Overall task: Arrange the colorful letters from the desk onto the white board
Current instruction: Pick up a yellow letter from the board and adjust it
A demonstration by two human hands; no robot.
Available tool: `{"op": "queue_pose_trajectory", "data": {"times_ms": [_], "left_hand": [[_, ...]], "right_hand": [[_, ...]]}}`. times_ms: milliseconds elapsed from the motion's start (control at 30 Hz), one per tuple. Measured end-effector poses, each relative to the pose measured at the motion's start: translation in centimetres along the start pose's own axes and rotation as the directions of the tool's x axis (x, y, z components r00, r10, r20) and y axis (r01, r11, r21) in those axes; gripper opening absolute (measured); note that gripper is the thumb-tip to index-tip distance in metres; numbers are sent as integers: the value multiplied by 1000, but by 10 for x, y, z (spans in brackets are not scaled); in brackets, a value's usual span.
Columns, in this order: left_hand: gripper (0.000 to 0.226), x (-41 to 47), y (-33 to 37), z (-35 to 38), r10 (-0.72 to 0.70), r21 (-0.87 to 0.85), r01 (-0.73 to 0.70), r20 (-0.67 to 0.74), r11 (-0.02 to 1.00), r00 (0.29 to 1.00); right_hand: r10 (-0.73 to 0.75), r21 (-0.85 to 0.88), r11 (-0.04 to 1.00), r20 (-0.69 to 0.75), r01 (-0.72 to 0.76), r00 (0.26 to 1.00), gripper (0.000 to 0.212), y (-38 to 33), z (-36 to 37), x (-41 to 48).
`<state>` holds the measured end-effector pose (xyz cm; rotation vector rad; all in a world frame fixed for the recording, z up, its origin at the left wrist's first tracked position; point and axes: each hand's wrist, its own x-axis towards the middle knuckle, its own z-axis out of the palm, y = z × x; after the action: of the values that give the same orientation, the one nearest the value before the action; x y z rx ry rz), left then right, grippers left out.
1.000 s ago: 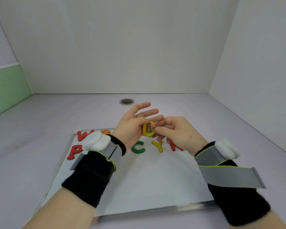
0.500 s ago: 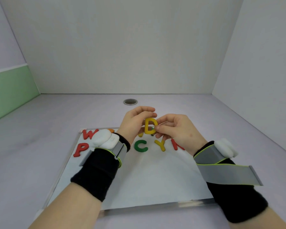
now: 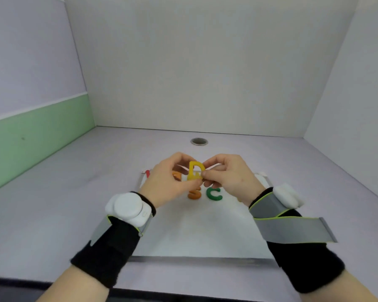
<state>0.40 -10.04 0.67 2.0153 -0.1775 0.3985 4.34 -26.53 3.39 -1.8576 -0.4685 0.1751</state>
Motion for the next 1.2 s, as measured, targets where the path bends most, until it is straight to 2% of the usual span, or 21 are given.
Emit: {"op": "queue_pose_trajectory", "data": {"times_ms": [100, 167, 267, 367, 500, 667, 800, 967, 1200], "left_hand": [[55, -17, -9, -18, 14, 44, -12, -45, 999, 999], [44, -22, -13, -28, 1, 47, 3, -86, 999, 996], [18, -28, -25, -50, -57, 35, 66, -219, 997, 974], [18, -34, -48, -70, -52, 230, 127, -308, 965, 950], [23, -38, -70, -80, -150, 308, 248, -311, 919, 939], [20, -38, -74, -75, -190, 299, 268, -265, 916, 945], [19, -39, -76, -76, -206, 281, 278, -262, 918, 943], [14, -40, -77, -76, -202, 270, 278, -278, 922, 939], [14, -40, -77, -76, -198, 269, 276, -284, 923, 938]], "right_hand": [[-7, 29, 1000, 14, 7, 1000, 20, -3, 26, -2], [-9, 18, 1000, 21, 8, 1000, 22, -2, 39, -4], [-5, -45, 999, 43, 7, 999, 20, -6, 63, -8], [15, -127, 992, 66, -7, 998, 19, -11, 87, -9], [48, -206, 978, 88, -29, 995, 19, -14, 110, -6], [87, -313, 949, 194, -22, 977, 8, -12, 113, -12], [60, -494, 868, 207, 51, 976, 17, -12, 113, -16], [6, -604, 783, 252, 152, 968, 48, -14, 111, -19], [-65, -577, 784, 290, 228, 955, 43, -12, 111, -21]]}}
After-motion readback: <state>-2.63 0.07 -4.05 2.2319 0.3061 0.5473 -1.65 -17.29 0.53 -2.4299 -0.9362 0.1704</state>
